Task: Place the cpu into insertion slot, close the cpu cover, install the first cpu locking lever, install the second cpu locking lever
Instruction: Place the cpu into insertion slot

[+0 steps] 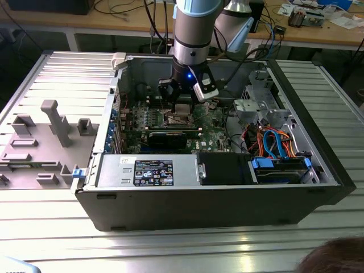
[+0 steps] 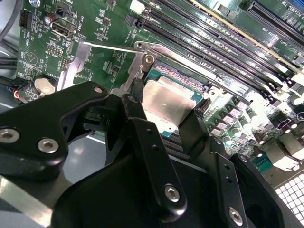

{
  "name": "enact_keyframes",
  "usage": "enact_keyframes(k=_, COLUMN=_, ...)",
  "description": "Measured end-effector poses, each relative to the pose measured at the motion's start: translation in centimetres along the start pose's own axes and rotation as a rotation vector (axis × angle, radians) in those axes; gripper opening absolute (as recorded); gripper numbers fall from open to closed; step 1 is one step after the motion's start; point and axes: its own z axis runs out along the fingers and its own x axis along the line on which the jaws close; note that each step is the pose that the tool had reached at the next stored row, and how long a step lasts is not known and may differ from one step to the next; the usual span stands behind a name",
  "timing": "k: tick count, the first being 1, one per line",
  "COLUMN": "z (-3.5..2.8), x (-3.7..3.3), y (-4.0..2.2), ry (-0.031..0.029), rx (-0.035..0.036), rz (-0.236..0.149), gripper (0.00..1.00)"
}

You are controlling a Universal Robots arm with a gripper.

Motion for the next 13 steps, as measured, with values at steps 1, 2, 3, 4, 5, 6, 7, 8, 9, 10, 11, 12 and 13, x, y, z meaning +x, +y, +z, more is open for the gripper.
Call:
enact_keyframes(k=1, z=0.02, x=0.00, y=0.00, ry=0.0000, rx=0.0001, rz=0.000, gripper=0.55)
enact_keyframes(k=2, z=0.17, x=0.00, y=-0.02, ry=0.0000, rx=0.0000, rz=0.000, gripper=0.55)
enact_keyframes(k=3, z=0.30, x=-0.01, y=-0.03, ry=0.0000, rx=0.0000, rz=0.000, gripper=0.55)
enact_keyframes(k=4, z=0.31, x=-0.01, y=-0.03, ry=0.0000, rx=0.0000, rz=0.000, gripper=0.55)
enact_keyframes(k=5, z=0.32, x=-0.01, y=-0.03, ry=0.0000, rx=0.0000, rz=0.000, gripper=0.55)
enact_keyframes(k=6, z=0.35, x=-0.01, y=-0.03, ry=0.0000, rx=0.0000, rz=0.000, gripper=0.55)
enact_keyframes(k=7, z=0.38, x=-0.01, y=-0.03, ry=0.0000, rx=0.0000, rz=0.000, gripper=0.55)
enact_keyframes(k=8, z=0.40, x=-0.01, y=-0.04, ry=-0.0001, rx=0.0000, rz=0.000, gripper=0.55)
enact_keyframes(k=9, z=0.42, x=-0.01, y=-0.04, ry=0.0000, rx=0.0000, rz=0.000, gripper=0.55)
enact_keyframes(k=10, z=0.43, x=-0.01, y=-0.04, ry=0.0000, rx=0.0000, rz=0.000, gripper=0.55)
enact_keyframes(k=11, z=0.45, x=-0.01, y=-0.04, ry=0.0000, rx=0.0000, rz=0.000, gripper=0.55)
enact_keyframes(k=12, z=0.46, x=-0.01, y=-0.04, ry=0.0000, rx=0.0000, rz=0.000, gripper=0.55)
enact_keyframes(k=13, z=0.47, x=-0.01, y=-0.04, ry=0.0000, rx=0.0000, rz=0.000, gripper=0.55)
